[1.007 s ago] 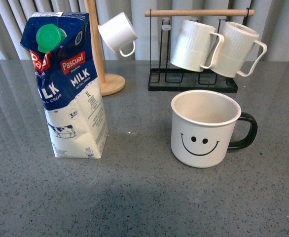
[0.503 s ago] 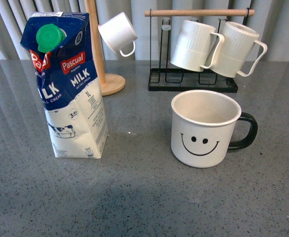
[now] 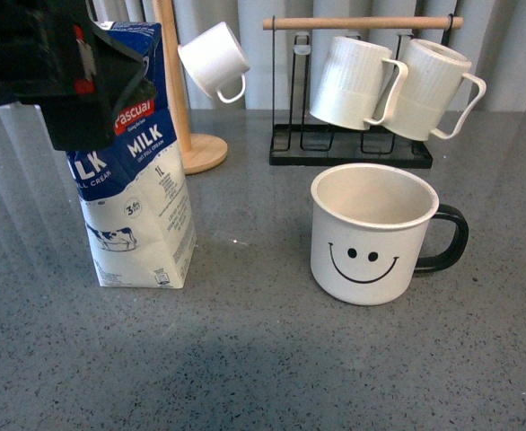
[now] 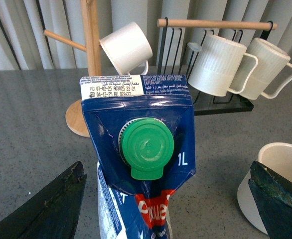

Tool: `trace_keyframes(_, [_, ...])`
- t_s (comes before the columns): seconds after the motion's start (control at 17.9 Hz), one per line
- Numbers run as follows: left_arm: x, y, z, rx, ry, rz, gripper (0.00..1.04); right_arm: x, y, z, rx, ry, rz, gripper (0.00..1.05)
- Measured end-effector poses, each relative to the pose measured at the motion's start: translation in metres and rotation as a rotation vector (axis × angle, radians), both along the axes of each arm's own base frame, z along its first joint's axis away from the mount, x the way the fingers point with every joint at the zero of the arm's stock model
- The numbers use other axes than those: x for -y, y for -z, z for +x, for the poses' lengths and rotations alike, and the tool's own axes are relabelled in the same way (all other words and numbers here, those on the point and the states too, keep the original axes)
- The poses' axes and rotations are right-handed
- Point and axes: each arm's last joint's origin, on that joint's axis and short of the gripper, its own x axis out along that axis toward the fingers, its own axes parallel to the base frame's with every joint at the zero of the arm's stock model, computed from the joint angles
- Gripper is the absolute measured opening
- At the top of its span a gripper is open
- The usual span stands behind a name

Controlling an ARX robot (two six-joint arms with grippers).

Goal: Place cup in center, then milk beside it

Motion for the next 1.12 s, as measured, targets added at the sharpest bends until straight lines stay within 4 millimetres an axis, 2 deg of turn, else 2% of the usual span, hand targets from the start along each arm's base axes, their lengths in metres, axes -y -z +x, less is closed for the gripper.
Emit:
trace_keyframes(0.39, [0.010,0.020,0.030,-0.042,-0.031,0.020,0.98,0.000,0.000,0.000,0.000,0.000,0.000,0.98])
trace_keyframes(0.45, [0.010,0.024,0.032,-0.044,-0.037,0.025,0.94,0.000,0.000,0.000,0.000,0.000,0.000,0.98])
trace_keyframes(0.67, [0.010,0.020,0.033,-0.011,-0.039,0.016,0.57,0.000,0.000,0.000,0.000,0.000,0.000,0.98])
trace_keyframes(0.73, [0.010,0.022,0.034,-0.016,-0.041,0.019,0.45,0.000,0.000,0.000,0.000,0.000,0.000,0.98])
trace_keyframes(1.12, [0.009,0.023,0.035,-0.018,-0.046,0.021,0.24,0.000,0.000,0.000,0.000,0.000,0.000,0.98])
